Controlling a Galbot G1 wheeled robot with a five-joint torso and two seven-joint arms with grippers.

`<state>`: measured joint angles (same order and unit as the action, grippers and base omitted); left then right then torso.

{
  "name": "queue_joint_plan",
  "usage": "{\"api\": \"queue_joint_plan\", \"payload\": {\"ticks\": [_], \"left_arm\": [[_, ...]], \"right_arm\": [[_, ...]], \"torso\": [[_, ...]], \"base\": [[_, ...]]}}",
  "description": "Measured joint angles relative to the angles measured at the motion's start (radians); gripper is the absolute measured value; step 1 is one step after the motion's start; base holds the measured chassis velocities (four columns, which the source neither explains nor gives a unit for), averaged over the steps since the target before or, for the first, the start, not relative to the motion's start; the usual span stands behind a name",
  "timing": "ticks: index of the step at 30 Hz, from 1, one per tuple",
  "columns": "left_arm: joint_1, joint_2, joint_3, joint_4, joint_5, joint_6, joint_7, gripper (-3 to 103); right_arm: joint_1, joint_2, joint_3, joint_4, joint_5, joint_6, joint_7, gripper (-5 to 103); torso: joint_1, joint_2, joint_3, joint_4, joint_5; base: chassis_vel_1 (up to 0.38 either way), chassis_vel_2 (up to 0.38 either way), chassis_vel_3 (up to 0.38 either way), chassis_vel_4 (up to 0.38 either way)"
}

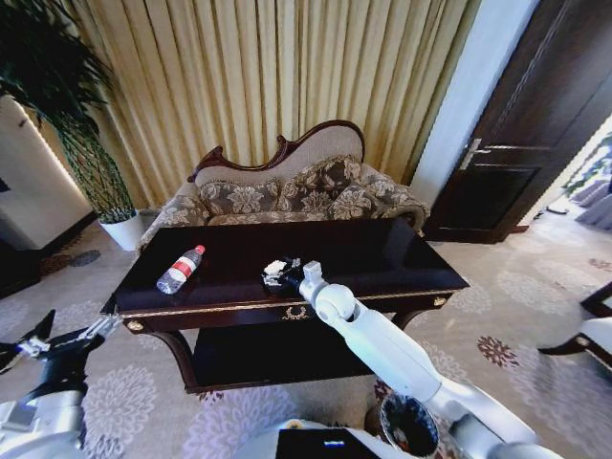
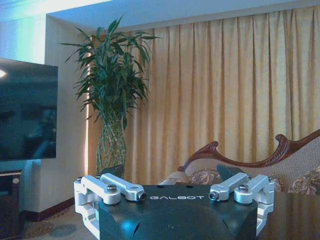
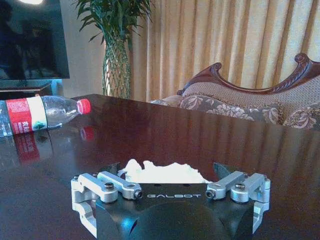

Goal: Move to the front of the table and place the trash on the table into the trash bin.

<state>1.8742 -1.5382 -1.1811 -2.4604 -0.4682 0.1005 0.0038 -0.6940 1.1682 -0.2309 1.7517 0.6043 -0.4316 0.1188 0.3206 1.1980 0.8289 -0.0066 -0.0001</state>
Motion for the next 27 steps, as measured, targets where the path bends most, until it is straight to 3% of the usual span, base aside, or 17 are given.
{"api": "queue_joint_plan", "payload": {"ticks": [3,6,7,9,19,21,23,27], "left_arm": [[0.000,0.000,0.001,-0.001,0.000,0.000,0.000,100],[0.000,0.000,0.001,-0.001,-0.002,0.000,0.000,100],[0.000,0.000,0.000,-0.001,-0.005,0.000,0.000,100],[-0.001,0.000,0.000,0.000,-0.006,0.000,0.000,100],[-0.004,0.006,0.004,0.009,-0.008,-0.003,0.000,100],[-0.005,0.006,0.005,0.009,-0.008,-0.003,0.000,100],[-0.005,0.006,0.009,0.011,-0.007,-0.003,0.000,100],[-0.006,0.005,0.012,0.013,-0.005,-0.004,0.000,100]], "right_arm": [[-0.008,0.000,0.001,-0.001,-0.005,0.001,0.000,103],[-0.015,0.001,0.001,-0.002,-0.015,0.002,0.000,96],[-0.019,0.003,0.001,-0.002,-0.018,0.003,0.000,86],[-0.021,0.004,0.001,-0.002,-0.019,0.003,0.000,86],[-0.030,0.000,0.015,-0.004,-0.021,0.006,0.000,42],[-0.032,0.000,0.017,-0.003,-0.021,0.007,0.000,42],[-0.041,-0.001,0.023,-0.001,-0.021,0.009,0.000,31],[-0.050,-0.001,0.027,-0.001,-0.022,0.021,0.000,20]], "torso": [[0.000,0.000,0.000,0.0000,0.0001],[0.000,0.000,0.000,0.0000,0.0001],[0.000,0.000,0.000,0.0000,0.0001],[0.000,0.000,0.000,0.0001,0.0001],[0.000,0.000,0.000,0.0000,0.0001],[0.000,0.000,0.000,0.0001,0.0001],[0.000,0.000,0.000,0.0001,0.0002],[0.000,0.000,0.000,0.0001,0.0001]], "base": [[0.000,0.000,0.000,0.000],[0.000,0.000,0.000,0.000],[0.000,0.000,0.000,0.000],[0.000,0.000,0.000,0.000],[0.000,0.000,0.000,0.000],[0.000,0.000,0.000,0.000],[0.000,0.000,0.000,0.000],[0.000,0.000,0.000,0.000]]}}
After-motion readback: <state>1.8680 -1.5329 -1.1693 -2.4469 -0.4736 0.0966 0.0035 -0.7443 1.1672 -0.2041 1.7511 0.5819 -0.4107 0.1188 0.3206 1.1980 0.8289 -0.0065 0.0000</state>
